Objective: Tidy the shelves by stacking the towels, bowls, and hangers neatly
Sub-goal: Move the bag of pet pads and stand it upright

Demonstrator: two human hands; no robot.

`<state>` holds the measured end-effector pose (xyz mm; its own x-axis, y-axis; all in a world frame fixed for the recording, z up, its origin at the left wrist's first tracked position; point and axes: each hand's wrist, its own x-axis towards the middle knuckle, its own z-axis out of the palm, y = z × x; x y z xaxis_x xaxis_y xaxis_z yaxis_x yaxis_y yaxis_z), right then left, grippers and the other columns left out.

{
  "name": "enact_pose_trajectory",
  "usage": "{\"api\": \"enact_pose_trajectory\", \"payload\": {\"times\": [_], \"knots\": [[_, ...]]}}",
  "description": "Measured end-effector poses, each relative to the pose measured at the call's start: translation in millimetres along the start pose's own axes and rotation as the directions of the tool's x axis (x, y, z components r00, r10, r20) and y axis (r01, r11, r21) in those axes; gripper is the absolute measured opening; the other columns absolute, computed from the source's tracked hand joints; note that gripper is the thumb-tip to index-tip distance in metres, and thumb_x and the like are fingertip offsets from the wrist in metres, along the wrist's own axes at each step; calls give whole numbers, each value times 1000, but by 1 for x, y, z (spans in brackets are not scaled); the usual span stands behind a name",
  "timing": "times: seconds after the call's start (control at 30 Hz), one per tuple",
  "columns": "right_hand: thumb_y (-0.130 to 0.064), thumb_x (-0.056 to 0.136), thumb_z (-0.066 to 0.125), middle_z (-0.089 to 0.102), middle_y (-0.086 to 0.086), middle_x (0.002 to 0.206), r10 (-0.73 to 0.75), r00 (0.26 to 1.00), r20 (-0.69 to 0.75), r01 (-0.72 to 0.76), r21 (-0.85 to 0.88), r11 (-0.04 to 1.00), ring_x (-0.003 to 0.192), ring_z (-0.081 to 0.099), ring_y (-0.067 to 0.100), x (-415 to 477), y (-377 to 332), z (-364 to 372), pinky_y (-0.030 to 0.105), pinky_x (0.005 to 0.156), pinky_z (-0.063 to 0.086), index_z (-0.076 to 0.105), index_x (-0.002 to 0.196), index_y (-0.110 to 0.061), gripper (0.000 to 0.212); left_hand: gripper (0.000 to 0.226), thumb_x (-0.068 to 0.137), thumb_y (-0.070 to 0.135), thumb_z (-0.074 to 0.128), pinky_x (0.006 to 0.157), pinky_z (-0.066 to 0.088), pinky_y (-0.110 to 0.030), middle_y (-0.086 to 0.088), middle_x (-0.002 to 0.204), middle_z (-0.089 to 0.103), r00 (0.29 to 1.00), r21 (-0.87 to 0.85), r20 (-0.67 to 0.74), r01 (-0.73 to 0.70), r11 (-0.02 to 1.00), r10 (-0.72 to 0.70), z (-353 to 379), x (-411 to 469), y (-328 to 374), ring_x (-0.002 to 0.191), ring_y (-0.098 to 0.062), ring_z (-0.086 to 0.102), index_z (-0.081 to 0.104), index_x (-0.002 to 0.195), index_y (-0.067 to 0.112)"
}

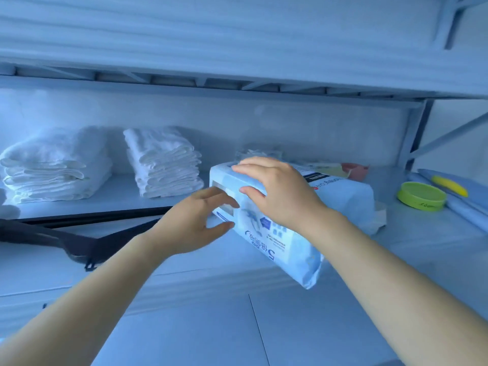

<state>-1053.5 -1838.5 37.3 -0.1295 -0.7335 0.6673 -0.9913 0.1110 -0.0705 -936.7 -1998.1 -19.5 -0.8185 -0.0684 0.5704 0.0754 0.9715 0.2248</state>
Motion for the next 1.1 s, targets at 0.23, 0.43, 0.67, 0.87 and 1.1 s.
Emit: {"api": "enact_pose_trajectory", "payload": {"times": [0.23,0.43,0.67,0.87,1.1], "knots": [[-17,88,62,62,0,121,73,997,6,-72,-41,997,112,55,19,-61,70,-59,25,96,39,63,118,-13,31,84,68,43,76,93,38,-25,13,142,29,994,56,-49,-96,994,99,51,30,71,127,-11,36,29,137,45],[-23,89,61,57,-2,128,125,991,54,-122,-41,992,118,52,18,-108,120,-67,25,99,36,61,120,-16,32,118,53,52,80,113,17,-30,1,148,19,997,245,-8,-67,967,71,76,32,98,140,-20,16,12,147,28],[-28,88,60,29,-14,149,122,986,118,-121,-12,993,133,28,5,-136,151,-52,14,97,24,39,139,-31,55,137,47,50,85,114,18,-34,2,153,2,999,311,-40,39,950,-28,90,25,107,144,-19,1,-8,146,30],[-30,85,65,13,-15,154,65,992,106,-65,-7,998,138,17,6,-145,157,-40,25,101,34,26,144,-31,71,134,52,50,84,107,27,-28,7,154,-2,996,319,-70,73,945,-53,91,18,114,144,-16,3,-10,145,34],[-29,82,69,8,-12,155,15,996,88,-11,-49,999,140,13,10,-146,169,-31,22,107,23,18,146,-33,82,136,50,28,85,102,34,-28,-1,156,2,998,416,-40,58,908,-45,89,20,113,144,-20,4,-10,147,24]]}}
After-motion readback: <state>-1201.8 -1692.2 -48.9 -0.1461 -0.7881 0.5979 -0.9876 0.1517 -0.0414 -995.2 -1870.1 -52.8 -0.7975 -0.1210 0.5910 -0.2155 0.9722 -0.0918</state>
